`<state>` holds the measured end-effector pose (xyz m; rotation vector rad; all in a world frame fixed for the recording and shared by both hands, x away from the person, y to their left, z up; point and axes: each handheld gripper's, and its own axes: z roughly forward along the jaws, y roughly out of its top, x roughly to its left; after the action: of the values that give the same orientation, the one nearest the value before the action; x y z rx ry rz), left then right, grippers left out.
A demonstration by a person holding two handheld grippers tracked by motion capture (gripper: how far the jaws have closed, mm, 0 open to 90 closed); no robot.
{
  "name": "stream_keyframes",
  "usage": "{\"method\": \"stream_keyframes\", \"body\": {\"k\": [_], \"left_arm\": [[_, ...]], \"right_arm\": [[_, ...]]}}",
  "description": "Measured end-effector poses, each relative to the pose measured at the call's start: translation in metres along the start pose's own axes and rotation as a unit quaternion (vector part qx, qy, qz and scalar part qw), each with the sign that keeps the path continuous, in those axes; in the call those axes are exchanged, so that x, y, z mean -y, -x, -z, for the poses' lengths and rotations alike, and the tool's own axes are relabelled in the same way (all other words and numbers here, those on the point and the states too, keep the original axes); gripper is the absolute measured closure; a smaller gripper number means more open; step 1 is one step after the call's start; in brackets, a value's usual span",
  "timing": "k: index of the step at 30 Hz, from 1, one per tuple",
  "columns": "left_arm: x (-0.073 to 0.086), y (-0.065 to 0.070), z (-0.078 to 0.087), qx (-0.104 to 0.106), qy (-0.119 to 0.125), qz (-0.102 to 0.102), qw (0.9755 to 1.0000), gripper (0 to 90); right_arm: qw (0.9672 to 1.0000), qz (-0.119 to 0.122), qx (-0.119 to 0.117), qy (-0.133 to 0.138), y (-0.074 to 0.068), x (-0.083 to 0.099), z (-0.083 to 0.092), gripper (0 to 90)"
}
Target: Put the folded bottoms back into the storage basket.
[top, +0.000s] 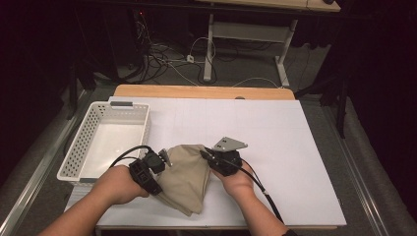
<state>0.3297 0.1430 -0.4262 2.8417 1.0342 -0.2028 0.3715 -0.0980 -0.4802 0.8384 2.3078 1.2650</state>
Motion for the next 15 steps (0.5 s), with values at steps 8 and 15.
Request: {"method": "stream_keyframes", "body": {"k": [8, 15], "left_arm": [[0.009, -0.010, 0.003, 0.002, 0.007, 0.005, 1.0000, 71.3], [0.011, -0.010, 0.005, -0.007, 0.001, -0.001, 1.0000, 71.4]], "right_arm": [[1.0000, 0.003, -0.001, 0.001, -0.007, -0.008, -0.008, 82.0], [1.0000, 0.006, -0.006, 0.000, -0.011, -0.011, -0.010, 81.9]]}}
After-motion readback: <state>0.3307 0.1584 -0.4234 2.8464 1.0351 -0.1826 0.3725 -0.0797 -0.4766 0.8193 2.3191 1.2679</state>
